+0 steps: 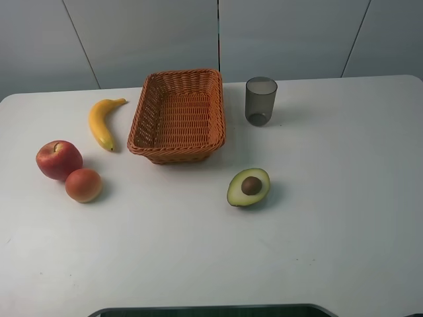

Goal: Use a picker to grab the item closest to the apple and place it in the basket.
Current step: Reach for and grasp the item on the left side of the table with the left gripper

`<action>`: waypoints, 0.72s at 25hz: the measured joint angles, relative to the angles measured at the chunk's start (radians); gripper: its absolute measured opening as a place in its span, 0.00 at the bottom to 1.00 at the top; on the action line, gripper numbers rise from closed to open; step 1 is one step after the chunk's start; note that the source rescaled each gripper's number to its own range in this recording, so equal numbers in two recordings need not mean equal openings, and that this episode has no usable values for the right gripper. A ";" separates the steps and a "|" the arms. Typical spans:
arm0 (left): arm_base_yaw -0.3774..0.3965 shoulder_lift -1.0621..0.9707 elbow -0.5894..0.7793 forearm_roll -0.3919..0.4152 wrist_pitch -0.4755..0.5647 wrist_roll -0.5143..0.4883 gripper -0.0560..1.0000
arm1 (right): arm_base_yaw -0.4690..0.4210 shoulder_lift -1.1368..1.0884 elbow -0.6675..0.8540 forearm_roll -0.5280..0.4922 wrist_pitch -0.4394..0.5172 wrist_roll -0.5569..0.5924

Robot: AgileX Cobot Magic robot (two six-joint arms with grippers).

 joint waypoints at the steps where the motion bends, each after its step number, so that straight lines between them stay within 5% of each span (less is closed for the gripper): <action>1: 0.000 0.000 0.000 0.000 0.000 0.000 1.00 | 0.000 0.000 0.000 0.000 0.000 0.000; 18: 0.000 0.000 0.000 0.000 0.000 0.000 1.00 | 0.000 0.000 0.000 0.000 0.000 0.000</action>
